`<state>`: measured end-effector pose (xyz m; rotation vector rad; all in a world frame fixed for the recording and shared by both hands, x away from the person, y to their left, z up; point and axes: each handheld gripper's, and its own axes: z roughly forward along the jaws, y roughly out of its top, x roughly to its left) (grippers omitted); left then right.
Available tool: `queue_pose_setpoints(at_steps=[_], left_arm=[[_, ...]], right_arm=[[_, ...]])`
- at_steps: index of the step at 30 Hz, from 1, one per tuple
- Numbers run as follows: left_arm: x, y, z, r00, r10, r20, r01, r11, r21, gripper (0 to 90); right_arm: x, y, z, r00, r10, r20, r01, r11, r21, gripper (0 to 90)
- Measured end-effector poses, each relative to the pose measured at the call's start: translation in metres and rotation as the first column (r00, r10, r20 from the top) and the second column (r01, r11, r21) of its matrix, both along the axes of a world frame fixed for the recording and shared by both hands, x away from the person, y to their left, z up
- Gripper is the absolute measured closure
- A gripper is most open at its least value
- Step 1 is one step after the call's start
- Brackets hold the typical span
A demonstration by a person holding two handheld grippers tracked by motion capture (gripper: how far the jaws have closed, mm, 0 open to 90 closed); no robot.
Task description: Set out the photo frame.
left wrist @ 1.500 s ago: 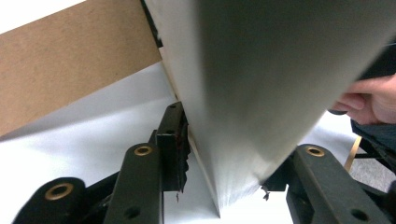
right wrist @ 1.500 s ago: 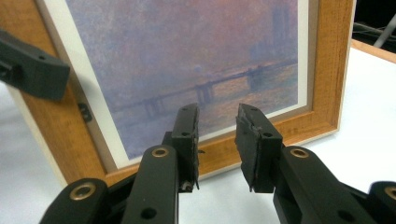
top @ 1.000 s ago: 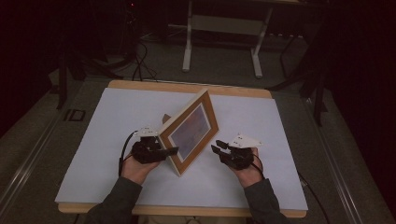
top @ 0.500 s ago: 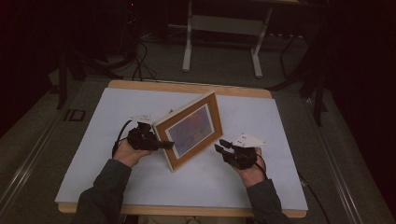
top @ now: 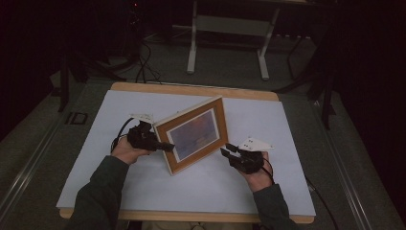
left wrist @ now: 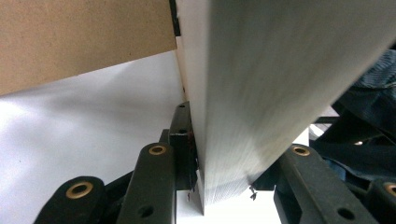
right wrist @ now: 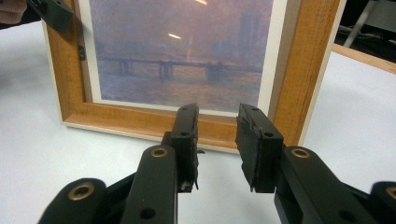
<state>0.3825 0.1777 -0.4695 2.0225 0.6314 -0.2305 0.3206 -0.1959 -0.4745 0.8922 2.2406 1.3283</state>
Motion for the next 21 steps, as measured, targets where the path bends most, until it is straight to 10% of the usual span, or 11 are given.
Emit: queue_pose_setpoints(at_steps=[12,21], left_arm=[[0.005,0.003,0.002,0.9992,-0.039,-0.009,0.04,0.9989,0.023,69.9],[-0.01,0.0,0.001,0.9972,0.066,0.034,-0.067,0.9973,0.031,61.1]], right_arm=[[0.001,-0.002,0.001,1.0,-0.009,0.002,0.009,1.0,0.003,68.3],[0.006,-0.005,0.0,0.9997,-0.026,-0.002,0.026,0.9997,0.0,68.4]])
